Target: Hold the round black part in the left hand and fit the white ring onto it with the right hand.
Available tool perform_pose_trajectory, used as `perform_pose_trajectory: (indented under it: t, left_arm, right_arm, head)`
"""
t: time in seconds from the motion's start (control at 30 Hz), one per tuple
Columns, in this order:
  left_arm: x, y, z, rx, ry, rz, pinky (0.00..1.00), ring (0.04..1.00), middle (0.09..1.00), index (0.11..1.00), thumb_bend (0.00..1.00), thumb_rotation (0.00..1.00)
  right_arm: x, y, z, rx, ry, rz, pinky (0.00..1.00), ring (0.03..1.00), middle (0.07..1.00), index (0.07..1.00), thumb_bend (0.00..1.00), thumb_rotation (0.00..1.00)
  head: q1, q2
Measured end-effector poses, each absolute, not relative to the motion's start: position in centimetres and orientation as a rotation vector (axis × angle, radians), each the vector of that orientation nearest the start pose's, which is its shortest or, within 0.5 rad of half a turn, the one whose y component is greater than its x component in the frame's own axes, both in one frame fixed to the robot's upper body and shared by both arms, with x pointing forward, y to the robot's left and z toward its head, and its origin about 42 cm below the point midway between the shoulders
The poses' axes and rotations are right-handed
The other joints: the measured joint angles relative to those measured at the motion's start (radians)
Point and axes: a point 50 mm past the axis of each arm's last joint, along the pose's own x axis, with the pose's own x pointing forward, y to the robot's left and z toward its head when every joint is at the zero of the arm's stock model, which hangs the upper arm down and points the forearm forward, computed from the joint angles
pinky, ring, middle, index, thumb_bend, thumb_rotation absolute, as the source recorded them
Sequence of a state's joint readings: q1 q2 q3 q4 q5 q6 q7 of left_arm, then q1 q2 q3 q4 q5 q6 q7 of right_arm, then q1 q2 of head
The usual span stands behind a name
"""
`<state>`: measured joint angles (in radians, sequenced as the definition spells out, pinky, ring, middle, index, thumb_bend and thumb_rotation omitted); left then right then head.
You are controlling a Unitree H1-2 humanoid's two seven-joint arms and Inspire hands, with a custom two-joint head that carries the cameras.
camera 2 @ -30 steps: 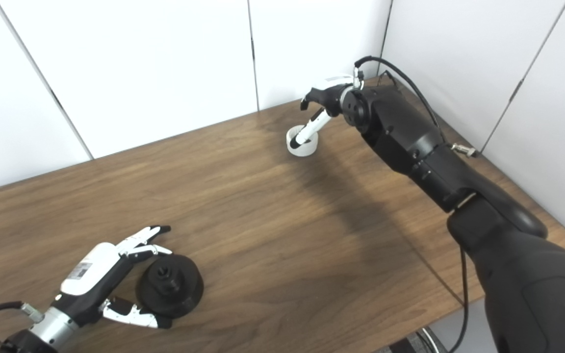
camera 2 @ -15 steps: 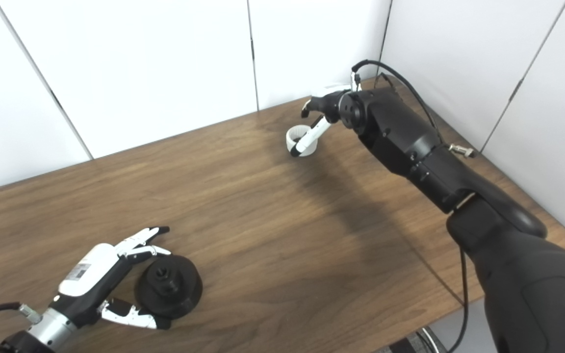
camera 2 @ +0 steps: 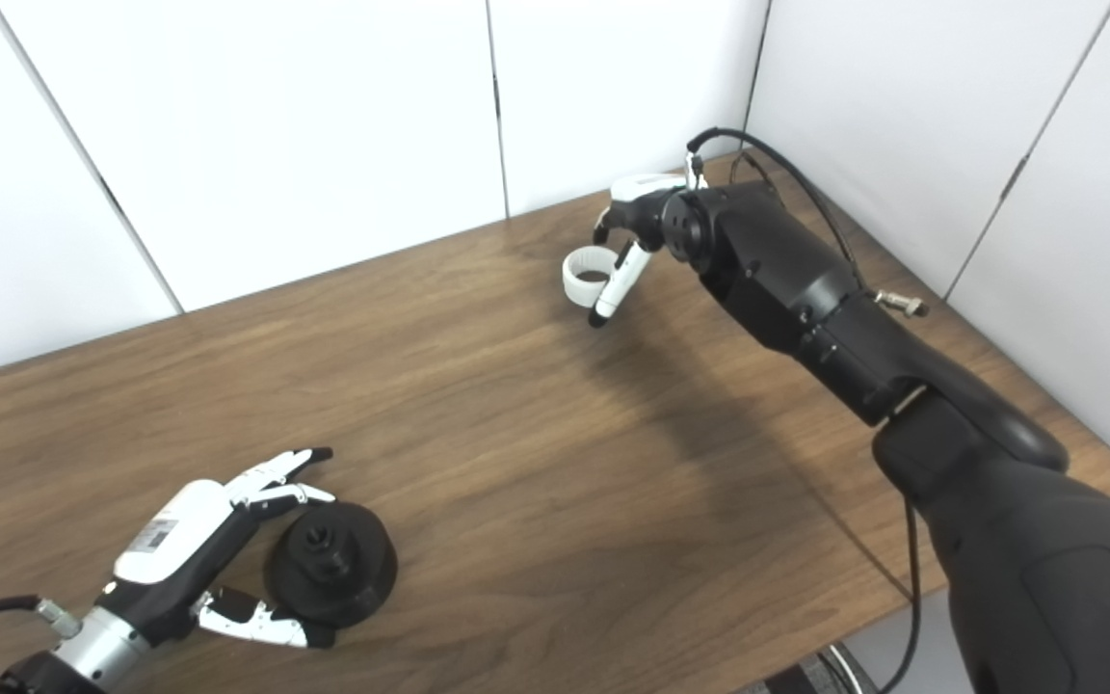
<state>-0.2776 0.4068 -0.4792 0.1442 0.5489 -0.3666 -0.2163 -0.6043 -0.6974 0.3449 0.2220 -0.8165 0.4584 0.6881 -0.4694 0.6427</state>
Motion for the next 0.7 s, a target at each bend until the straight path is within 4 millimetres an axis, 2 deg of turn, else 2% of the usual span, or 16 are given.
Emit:
perform_pose_trajectory:
  t: [0.27, 0.4, 0.7]
  left_arm:
    - [32.9, 20.1, 12.0, 1.014, -0.39, -0.823, 0.93, 0.968, 0.972, 0.489, 0.52, 0.07]
    - [32.9, 20.1, 12.0, 1.011, -0.384, -0.83, 0.92, 0.962, 0.968, 0.489, 0.52, 0.07]
    - [32.9, 20.2, 12.0, 1.012, -0.384, -0.831, 0.93, 0.969, 0.971, 0.489, 0.52, 0.07]
  right_arm:
    - [44.1, -36.1, 23.2, -1.455, 0.497, 0.214, 0.78, 0.904, 0.93, 0.832, 1.0, 0.43]
    - [44.2, -36.0, 22.8, -1.449, 0.46, 0.165, 0.76, 0.871, 0.9, 0.797, 0.91, 0.37]
    - [44.1, -35.7, 21.3, -1.441, 0.419, 0.108, 0.74, 0.857, 0.884, 0.786, 0.86, 0.32]
  head:
    - [0.0, 0.006]
    - [0.005, 0.011]
    - [0.011, 0.015]
